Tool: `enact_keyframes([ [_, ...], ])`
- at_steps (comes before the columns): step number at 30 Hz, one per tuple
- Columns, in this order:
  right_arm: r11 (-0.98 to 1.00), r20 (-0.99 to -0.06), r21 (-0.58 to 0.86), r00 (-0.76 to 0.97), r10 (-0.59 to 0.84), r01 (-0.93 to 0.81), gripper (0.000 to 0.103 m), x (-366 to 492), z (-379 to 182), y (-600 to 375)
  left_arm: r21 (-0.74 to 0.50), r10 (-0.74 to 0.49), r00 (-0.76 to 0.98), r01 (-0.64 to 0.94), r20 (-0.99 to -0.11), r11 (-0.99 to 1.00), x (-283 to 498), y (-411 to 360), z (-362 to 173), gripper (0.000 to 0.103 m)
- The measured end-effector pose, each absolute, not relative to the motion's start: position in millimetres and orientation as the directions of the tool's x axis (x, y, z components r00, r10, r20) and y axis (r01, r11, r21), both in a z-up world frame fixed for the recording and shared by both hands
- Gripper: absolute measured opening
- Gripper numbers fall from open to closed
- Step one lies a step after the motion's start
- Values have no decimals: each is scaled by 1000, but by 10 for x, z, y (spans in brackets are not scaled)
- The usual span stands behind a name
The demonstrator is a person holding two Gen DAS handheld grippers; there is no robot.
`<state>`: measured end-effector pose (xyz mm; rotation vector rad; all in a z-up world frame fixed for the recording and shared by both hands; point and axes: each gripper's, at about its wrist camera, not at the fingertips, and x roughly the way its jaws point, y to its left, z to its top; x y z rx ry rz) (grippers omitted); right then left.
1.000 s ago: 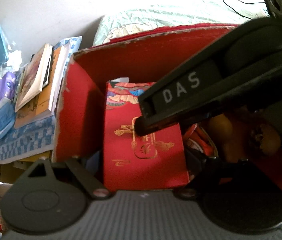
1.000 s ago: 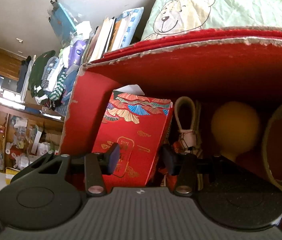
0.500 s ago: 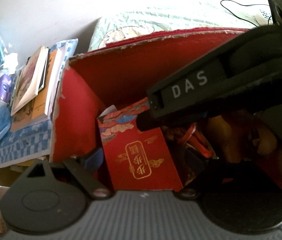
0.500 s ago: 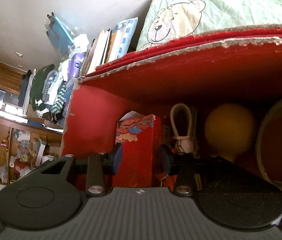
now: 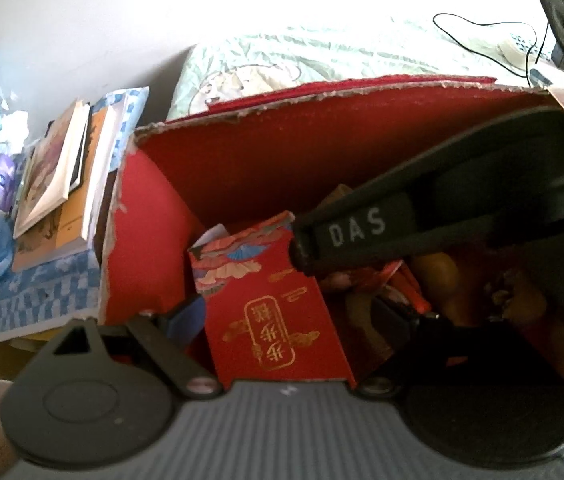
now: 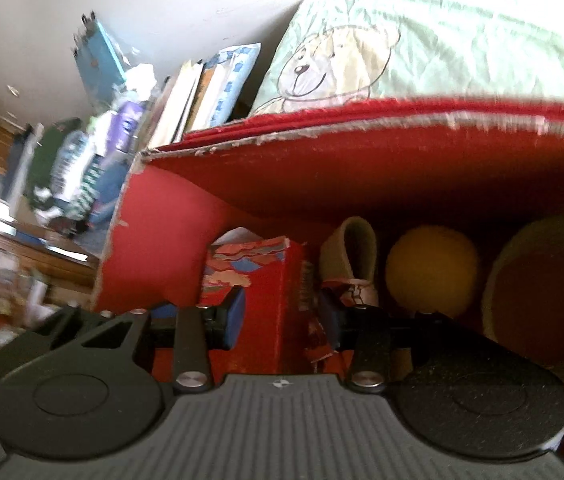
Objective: Organize objects
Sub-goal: 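Withdraw the right gripper up out of the red box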
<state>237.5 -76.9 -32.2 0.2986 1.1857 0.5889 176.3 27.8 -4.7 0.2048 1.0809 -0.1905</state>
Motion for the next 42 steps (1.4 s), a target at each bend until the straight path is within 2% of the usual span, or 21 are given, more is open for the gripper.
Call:
enact_keyframes([
  [17,887,-795,440,398,457,-141,46,2085,-111,-927,47,-88,501,251,-861,967,1646,392,74,95],
  [21,911,-804,391,432,408,-133,49,1981,-67,-920,52,-94,517,261,-851,964,1582,390,129,95],
  [42,952,-791,287,535,296,-104,51,1466,132,-885,81,-73,571,240,-817,967,1279,439,340,98],
])
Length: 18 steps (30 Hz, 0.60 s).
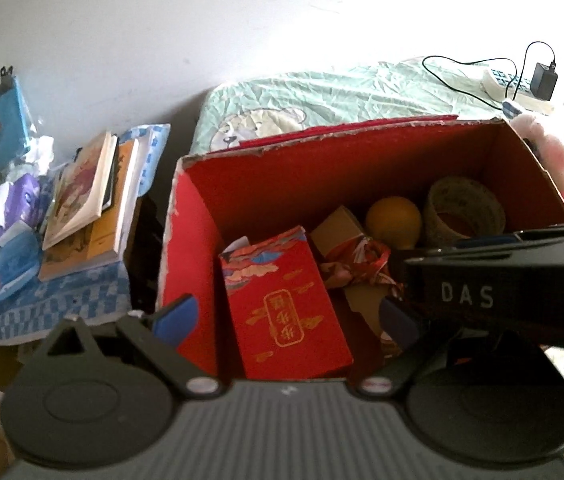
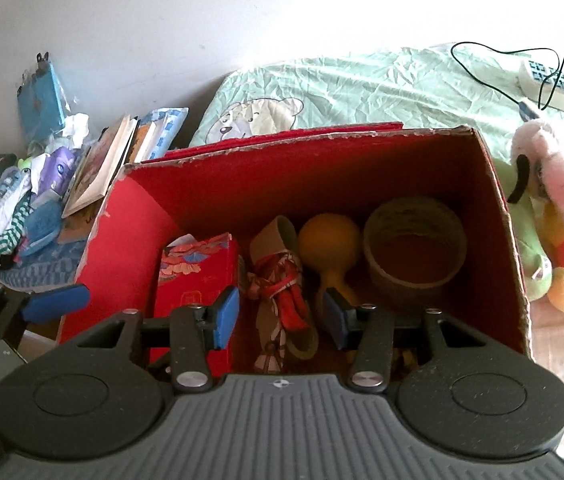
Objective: Organize objects
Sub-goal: 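Withdraw the right gripper up out of the red box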
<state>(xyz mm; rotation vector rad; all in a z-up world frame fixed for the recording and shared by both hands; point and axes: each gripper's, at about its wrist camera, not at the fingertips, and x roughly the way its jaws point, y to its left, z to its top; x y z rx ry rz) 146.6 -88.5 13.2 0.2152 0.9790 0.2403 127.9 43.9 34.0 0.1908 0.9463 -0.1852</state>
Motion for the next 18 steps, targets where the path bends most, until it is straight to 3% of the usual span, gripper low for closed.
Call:
enact_keyframes([
  [18,962,-771,261,582,258,-81,52,1200,265,-986,103,-22,598,173,-801,979,1049,450,493,99],
])
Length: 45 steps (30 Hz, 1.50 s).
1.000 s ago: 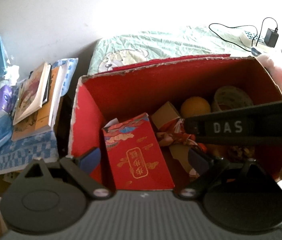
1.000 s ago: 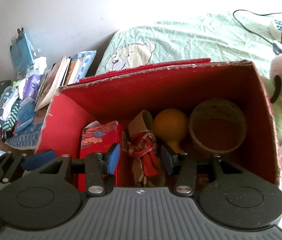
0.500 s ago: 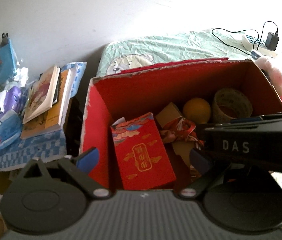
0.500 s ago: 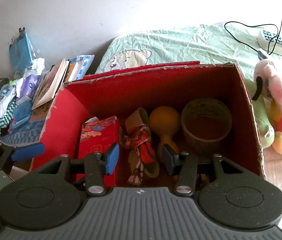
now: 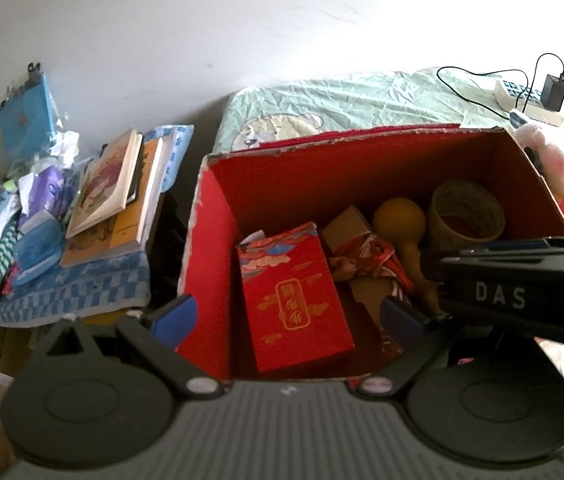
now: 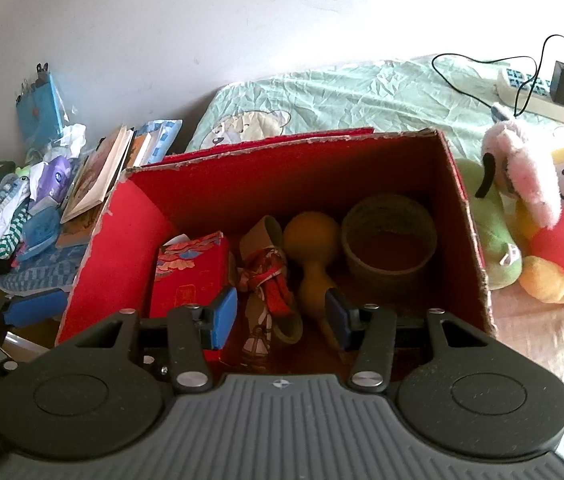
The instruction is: Organize objects
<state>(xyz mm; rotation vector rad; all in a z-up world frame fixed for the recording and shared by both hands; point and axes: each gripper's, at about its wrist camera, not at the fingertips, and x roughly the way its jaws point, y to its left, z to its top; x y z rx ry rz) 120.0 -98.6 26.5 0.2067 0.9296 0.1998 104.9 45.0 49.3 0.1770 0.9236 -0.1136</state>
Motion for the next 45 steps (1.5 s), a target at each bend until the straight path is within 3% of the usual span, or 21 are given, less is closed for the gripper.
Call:
enact_keyframes([
  [30,937,-722,279,597,349,-211,54,602,496,-1199,140,90,569,45,-817,989,492,259,484,102],
  [33,935,-728,283,588,353,-212,61,521,458,-1220,147,98,550,45,-829,988,425,243,405,102],
  [45,949,-804,292,506,312,-121,61,401,136,-1222,116,70,424,84,-903,990,401,323,68,102],
])
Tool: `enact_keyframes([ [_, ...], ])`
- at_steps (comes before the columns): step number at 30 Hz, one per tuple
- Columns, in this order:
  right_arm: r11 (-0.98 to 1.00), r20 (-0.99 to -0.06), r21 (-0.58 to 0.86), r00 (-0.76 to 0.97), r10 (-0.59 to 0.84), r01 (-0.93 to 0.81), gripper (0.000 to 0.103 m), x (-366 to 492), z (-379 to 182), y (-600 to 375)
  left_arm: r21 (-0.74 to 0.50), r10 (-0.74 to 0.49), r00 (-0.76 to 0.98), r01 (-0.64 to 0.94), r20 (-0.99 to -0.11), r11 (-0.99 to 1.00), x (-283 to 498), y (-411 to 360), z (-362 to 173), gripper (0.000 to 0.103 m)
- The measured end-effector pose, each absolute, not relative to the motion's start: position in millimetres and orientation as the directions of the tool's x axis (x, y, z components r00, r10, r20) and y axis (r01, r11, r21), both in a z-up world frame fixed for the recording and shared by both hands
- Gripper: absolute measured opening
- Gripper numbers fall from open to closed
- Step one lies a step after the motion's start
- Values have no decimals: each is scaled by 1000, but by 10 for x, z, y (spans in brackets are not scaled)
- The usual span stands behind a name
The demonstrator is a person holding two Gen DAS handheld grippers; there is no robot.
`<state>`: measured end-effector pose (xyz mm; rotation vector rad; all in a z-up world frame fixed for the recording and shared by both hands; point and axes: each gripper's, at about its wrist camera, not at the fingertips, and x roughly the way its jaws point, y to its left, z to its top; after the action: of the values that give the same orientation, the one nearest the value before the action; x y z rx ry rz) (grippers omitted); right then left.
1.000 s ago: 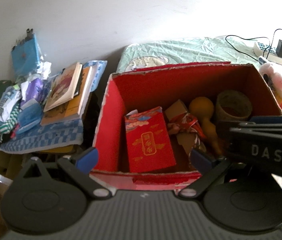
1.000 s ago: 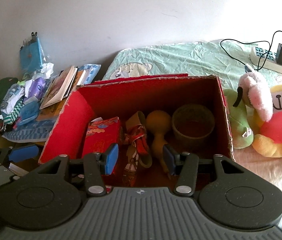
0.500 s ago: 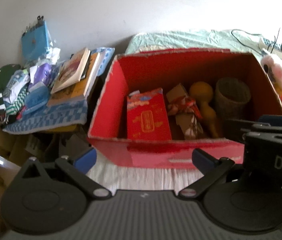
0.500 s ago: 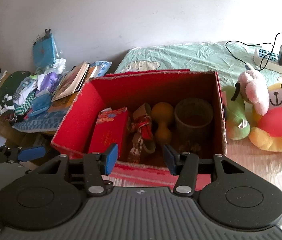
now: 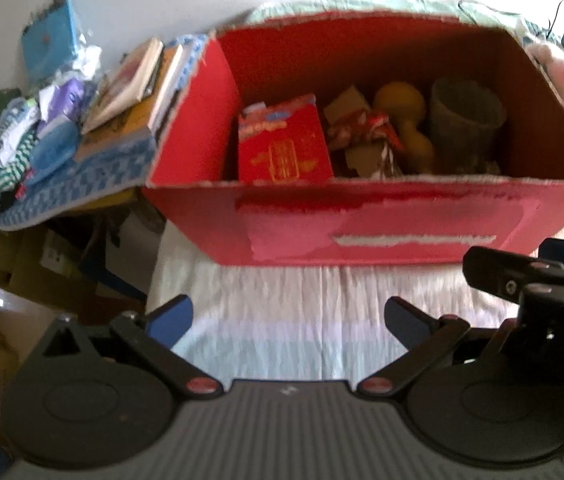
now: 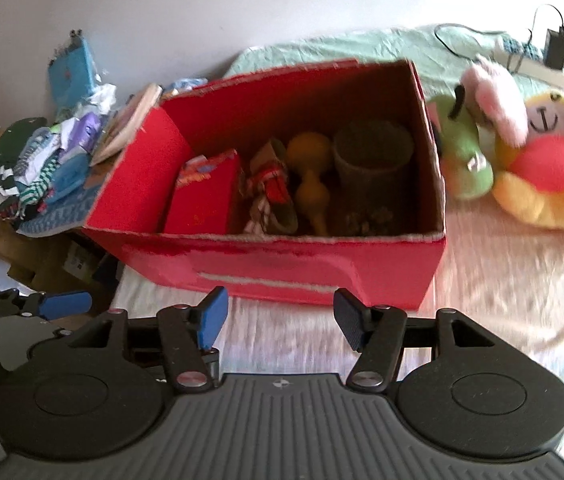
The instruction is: Organize objects
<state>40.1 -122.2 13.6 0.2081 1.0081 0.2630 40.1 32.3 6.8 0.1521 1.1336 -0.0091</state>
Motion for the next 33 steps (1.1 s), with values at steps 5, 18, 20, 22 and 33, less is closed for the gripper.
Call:
enact_keyframes([
  [5,956,-819,279,497,287,-92,61,380,131,-1194,72,28,356,111,-934,991,447,377,-22,102],
  [18,961,-803,276,545,243,-21,61,388,249,-1164,66,-29,416,212,-909,975,561,384,212,102],
  [20,960,-795,280,556,242,-18,61,402,293,-1175,64,-40,440,220,-897,973,586,389,304,102],
  [22,960,-785,278,574,233,-10,61,418,360,-1186,67,-46,465,224,-884,972,615,394,405,102],
  [33,966,-713,255,682,162,37,62,634,719,-1276,105,-52,579,235,-814,966,914,341,766,102],
])
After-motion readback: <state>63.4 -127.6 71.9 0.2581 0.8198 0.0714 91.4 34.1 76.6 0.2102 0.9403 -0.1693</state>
